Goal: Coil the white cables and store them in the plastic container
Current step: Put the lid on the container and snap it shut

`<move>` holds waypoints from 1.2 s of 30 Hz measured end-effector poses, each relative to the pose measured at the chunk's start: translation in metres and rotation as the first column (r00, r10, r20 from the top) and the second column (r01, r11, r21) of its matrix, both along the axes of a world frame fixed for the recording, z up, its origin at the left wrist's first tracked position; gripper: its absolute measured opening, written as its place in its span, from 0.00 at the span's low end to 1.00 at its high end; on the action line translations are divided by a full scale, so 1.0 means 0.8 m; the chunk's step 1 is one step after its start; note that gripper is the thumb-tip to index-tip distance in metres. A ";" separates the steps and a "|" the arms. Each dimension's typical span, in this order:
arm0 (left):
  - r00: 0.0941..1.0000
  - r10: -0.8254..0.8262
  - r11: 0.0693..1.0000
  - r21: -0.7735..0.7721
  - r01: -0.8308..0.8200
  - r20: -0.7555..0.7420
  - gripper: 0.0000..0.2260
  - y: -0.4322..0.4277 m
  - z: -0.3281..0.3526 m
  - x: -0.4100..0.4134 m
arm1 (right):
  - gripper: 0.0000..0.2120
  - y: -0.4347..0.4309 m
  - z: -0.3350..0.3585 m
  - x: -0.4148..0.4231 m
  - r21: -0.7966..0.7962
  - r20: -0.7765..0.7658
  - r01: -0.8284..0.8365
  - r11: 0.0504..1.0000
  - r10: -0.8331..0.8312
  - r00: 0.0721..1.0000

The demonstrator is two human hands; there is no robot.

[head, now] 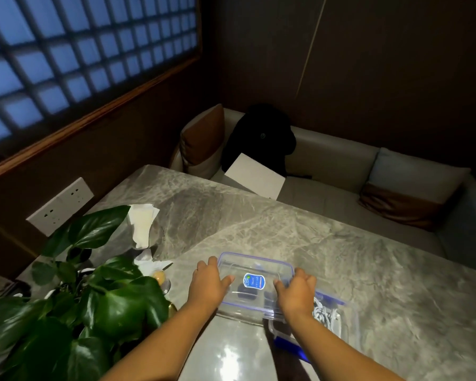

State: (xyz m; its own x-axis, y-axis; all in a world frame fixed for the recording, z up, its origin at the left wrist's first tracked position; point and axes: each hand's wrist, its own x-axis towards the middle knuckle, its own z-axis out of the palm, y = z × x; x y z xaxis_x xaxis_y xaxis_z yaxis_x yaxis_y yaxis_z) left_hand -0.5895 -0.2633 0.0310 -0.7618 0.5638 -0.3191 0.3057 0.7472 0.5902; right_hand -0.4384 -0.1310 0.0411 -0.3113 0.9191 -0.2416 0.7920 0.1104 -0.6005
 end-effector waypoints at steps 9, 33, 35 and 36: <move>0.995 -0.099 0.994 0.040 0.098 0.014 0.21 0.053 0.009 0.070 | 0.18 0.035 -0.012 0.084 -0.014 0.045 0.136 0.991 -0.136 0.990; 0.965 -0.260 0.960 0.101 0.260 -0.005 0.18 0.093 -0.018 0.148 | 0.21 0.068 -0.040 0.204 0.031 -0.033 0.179 0.983 -0.178 0.983; 0.965 -0.263 0.958 0.117 0.261 -0.001 0.18 0.093 -0.021 0.149 | 0.18 0.068 -0.039 0.209 0.011 -0.058 0.179 0.984 -0.178 0.982; 0.965 -0.262 0.958 0.120 0.260 -0.001 0.18 0.092 -0.023 0.150 | 0.18 0.069 -0.041 0.213 -0.001 -0.079 0.182 0.983 -0.182 0.980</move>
State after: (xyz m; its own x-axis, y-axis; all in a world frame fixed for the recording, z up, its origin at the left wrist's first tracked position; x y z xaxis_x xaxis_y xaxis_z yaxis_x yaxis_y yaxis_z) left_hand -0.4692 -0.1895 0.0127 -0.5785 0.7769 -0.2487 0.4712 0.5672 0.6755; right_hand -0.2680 -0.0759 0.0083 -0.1564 0.9635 -0.2173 0.7498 -0.0274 -0.6611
